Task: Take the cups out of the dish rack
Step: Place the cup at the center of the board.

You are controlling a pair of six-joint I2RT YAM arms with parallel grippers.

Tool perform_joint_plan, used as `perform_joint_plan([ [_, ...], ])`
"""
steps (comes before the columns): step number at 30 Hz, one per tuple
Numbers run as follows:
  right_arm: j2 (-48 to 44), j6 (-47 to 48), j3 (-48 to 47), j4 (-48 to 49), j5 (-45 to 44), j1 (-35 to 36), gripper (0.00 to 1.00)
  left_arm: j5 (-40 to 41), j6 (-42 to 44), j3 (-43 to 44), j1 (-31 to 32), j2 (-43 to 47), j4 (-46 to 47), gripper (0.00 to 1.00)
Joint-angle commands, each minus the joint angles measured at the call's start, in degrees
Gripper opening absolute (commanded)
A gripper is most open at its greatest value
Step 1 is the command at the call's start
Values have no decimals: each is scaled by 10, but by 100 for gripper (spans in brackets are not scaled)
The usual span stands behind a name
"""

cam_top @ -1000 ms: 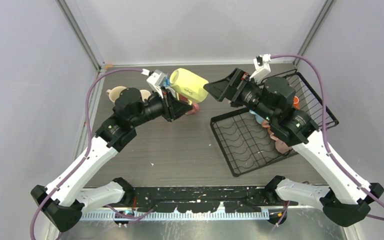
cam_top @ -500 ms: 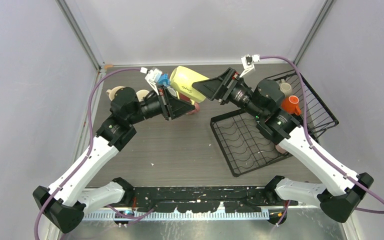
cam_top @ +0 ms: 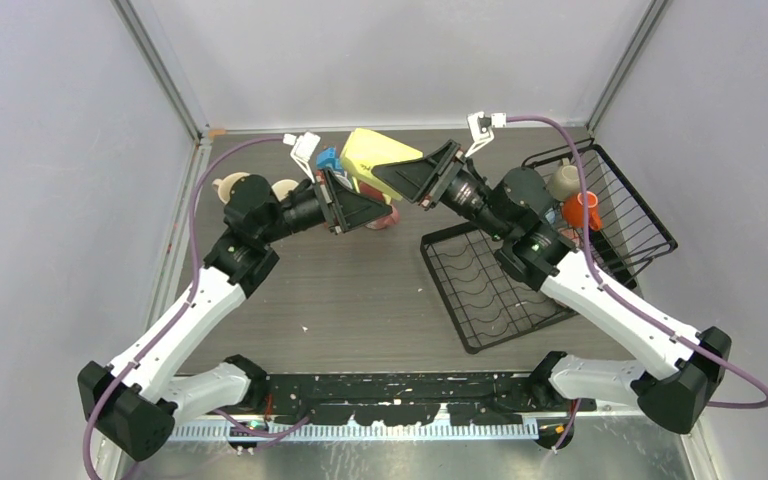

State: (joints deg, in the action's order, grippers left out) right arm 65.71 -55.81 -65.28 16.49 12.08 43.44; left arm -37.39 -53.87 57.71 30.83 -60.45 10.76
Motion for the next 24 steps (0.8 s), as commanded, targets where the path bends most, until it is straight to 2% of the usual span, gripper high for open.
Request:
perform_joint_plan([
  [1,20,4,-26,38,-18,20,51,-28,-40,-1,-7,11,124,0],
  [4,29,11,-35,31,-36,31,37,-34,-51,-15,-17,21,132,0],
  [9,33,27,-45,16,-75,45,5,-48,-68,-31,-36,36,125,0],
  [10,34,31,-49,11,-82,47,1,-51,-70,-32,-38,38,121,0],
  [12,35,39,-56,3,-95,53,1,-55,-66,-30,-41,41,104,1],
  [17,42,58,-84,-44,-119,60,1,-45,-13,-17,-41,63,-8,53],
  [20,43,69,-102,-88,-158,60,1,-20,42,-1,-41,88,-97,97],
  [24,61,86,-153,-190,-199,60,1,40,125,35,-41,121,-254,100],
])
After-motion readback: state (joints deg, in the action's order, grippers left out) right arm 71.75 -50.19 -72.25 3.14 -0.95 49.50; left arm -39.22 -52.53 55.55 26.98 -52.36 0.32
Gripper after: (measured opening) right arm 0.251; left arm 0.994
